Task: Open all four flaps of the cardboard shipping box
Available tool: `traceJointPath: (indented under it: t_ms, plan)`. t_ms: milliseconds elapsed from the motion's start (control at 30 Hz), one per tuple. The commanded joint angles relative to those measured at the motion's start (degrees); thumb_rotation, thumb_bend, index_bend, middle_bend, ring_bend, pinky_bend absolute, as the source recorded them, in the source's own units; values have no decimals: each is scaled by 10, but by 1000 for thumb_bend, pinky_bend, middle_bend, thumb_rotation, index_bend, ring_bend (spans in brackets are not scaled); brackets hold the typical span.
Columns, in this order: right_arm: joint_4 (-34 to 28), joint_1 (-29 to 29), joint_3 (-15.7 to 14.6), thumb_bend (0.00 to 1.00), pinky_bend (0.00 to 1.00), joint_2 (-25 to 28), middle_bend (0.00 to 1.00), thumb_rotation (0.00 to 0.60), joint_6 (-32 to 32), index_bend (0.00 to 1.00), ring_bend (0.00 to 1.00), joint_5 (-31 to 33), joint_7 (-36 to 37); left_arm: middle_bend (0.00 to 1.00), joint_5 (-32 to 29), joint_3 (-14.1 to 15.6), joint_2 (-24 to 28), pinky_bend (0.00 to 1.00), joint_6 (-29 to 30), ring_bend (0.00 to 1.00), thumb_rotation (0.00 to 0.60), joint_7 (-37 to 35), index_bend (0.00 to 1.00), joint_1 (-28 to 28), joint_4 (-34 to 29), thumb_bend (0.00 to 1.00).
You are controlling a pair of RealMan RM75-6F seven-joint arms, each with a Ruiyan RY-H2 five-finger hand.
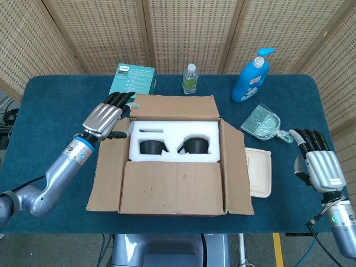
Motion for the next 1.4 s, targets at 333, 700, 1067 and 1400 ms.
traceJointPath:
  t_ms: [333, 700, 1067, 1400]
  plan:
    - [-3, -5, -2, 827, 30, 2, 110, 600, 5, 49, 0, -2, 3, 0, 26, 30, 13, 0, -39, 0, 199, -62, 304, 15, -58, 486]
    - [1, -7, -1, 827, 30, 3, 110, 600, 6, 49, 0, -1, 10, 0, 44, 50, 6, 0, -45, 0, 200, -63, 315, 12, -77, 458]
    - [6, -12, -3, 827, 30, 5, 110, 600, 10, 49, 0, -3, 20, 0, 53, 65, 0, 0, -43, 0, 199, -49, 316, 5, -95, 433]
    - [13, -15, -2, 827, 30, 6, 110, 600, 11, 49, 0, -3, 30, 0, 46, 83, -16, 0, -38, 0, 199, -15, 316, -8, -98, 412]
